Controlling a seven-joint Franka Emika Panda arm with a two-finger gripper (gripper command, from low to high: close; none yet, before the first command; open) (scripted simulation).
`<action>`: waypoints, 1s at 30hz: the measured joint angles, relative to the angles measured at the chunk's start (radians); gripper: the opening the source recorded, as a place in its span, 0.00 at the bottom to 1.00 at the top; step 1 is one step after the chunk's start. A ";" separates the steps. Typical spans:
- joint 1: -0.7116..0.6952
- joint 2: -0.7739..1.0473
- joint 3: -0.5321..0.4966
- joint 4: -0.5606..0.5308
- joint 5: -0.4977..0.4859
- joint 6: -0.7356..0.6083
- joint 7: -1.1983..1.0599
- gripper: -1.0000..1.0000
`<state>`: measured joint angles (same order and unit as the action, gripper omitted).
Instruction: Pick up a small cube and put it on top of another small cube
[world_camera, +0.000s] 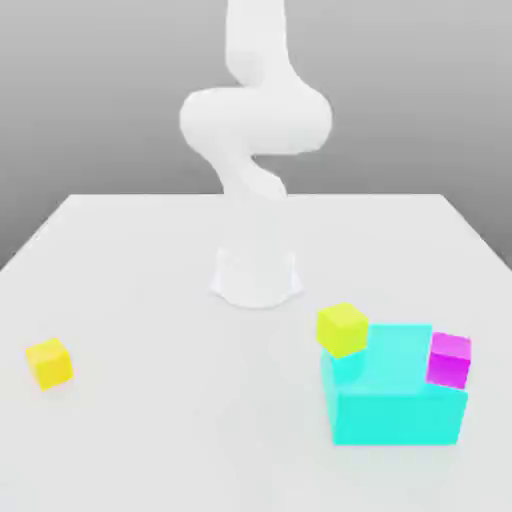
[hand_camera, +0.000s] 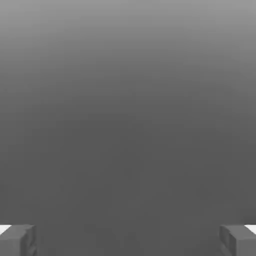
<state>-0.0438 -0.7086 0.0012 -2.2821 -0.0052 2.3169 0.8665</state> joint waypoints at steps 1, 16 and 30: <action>-0.019 0.039 0.000 0.008 -0.002 0.007 0.029 0.50; -0.224 0.586 -0.054 0.115 -0.029 0.108 0.423 0.50; -0.376 1.098 -0.147 0.215 0.091 0.201 0.691 0.50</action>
<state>-0.4202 0.3890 -0.1454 -2.0673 0.0858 2.5175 1.5580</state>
